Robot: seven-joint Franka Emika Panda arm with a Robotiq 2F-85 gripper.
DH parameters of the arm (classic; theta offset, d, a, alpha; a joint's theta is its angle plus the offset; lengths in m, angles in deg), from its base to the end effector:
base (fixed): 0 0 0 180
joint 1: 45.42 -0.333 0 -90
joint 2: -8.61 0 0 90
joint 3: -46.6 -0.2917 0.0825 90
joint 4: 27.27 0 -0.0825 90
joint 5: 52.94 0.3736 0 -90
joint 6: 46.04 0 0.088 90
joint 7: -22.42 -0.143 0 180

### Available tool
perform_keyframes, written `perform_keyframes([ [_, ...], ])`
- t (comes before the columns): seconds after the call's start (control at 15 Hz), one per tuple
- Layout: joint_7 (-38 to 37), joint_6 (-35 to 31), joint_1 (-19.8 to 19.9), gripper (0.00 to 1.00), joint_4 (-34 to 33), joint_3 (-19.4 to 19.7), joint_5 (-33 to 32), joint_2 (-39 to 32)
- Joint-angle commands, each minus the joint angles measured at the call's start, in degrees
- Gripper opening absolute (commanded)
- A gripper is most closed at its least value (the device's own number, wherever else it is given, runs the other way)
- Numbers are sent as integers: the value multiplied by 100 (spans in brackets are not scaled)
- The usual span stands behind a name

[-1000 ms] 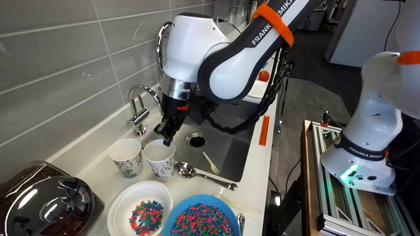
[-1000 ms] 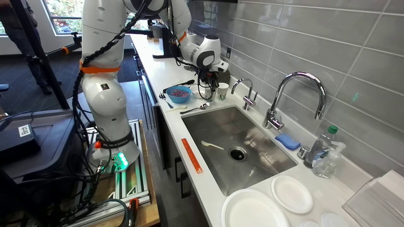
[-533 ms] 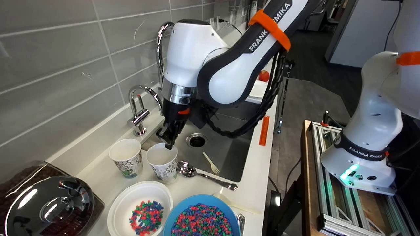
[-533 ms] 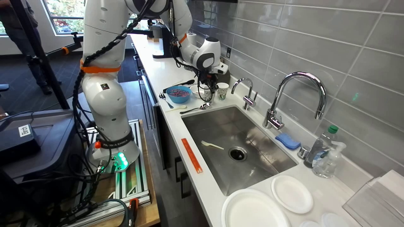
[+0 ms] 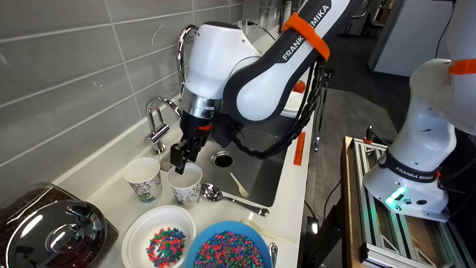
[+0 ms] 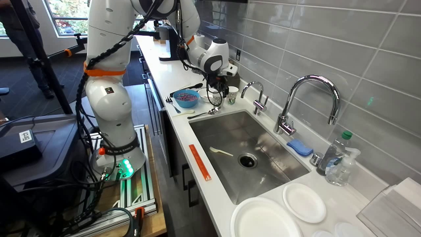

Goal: Pour the contents in the cup into the bowl

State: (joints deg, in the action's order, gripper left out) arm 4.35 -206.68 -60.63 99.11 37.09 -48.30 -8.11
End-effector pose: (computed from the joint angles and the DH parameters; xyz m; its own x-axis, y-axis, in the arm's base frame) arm 0.5282 0.2409 0.2317 0.9670 0.0045 0.2546 0.0530 -0.9815 -0.1842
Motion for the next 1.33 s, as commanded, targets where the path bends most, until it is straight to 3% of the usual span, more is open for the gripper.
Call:
perform_keyframes([
  [0.0,170,-262,47,96,137,-111,187,140],
  [0.47,-215,-87,-175,100,360,23,-133,759],
  [0.73,-821,241,-324,100,716,157,-761,1366],
  [0.93,-1320,766,-253,100,971,-2,-1148,1863],
  [1.27,-1267,1489,-167,100,1249,-455,-812,2579],
])
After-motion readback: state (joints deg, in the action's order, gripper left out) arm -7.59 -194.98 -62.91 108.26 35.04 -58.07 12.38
